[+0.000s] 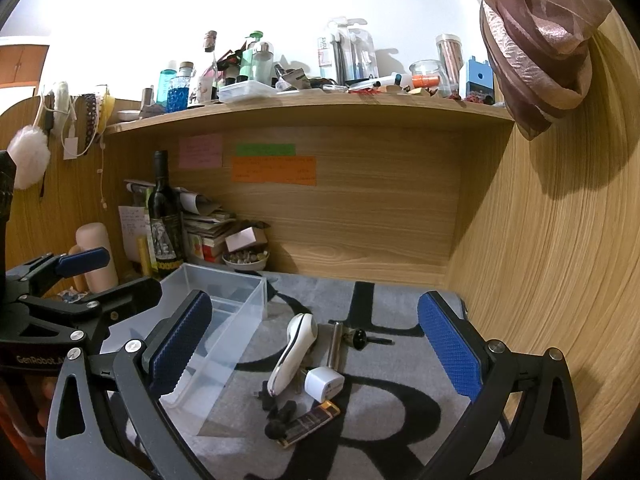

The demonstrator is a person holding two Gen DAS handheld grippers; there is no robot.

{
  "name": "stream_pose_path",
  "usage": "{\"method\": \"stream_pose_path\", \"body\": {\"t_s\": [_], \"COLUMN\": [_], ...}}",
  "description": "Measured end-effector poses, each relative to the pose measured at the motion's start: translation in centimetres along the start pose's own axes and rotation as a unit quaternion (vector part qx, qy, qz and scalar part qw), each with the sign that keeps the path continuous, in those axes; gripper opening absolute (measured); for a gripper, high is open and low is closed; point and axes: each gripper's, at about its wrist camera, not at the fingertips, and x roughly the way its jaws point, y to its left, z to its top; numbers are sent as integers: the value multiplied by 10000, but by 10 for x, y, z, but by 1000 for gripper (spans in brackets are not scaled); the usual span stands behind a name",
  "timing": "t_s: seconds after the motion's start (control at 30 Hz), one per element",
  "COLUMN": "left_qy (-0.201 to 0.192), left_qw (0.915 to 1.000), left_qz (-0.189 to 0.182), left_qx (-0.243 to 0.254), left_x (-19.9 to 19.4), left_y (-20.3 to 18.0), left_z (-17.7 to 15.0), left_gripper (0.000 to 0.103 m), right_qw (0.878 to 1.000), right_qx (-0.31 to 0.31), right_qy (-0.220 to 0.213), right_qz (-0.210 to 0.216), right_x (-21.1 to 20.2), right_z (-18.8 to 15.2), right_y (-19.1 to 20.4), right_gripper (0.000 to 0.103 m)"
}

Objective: Organize rigid objects

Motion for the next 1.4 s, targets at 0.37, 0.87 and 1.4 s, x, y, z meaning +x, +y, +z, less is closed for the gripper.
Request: {"method": "stream_pose_path", "body": {"t_s": [0.37,0.87,1.4], "left_qy": [0,8,985], "left_qw": [10000,9999,9934], "left_qz": [-3,-97,482], "left_qx": [-10,35,-322], "left_x": [0,1,31], "left_y": [1,10,83], "left_z": [-1,-8,-4], "left_gripper": [103,103,68], "right_qw": [10000,9996,9962], "right_qx": [-7,106,141], "right_qy": [2,169,833], "right_qz": [-6,221,232], "right_x": [0,5,48], "right_z": [0,-3,-10], "right_y": [1,-1,-26], "right_gripper": [103,103,79]}}
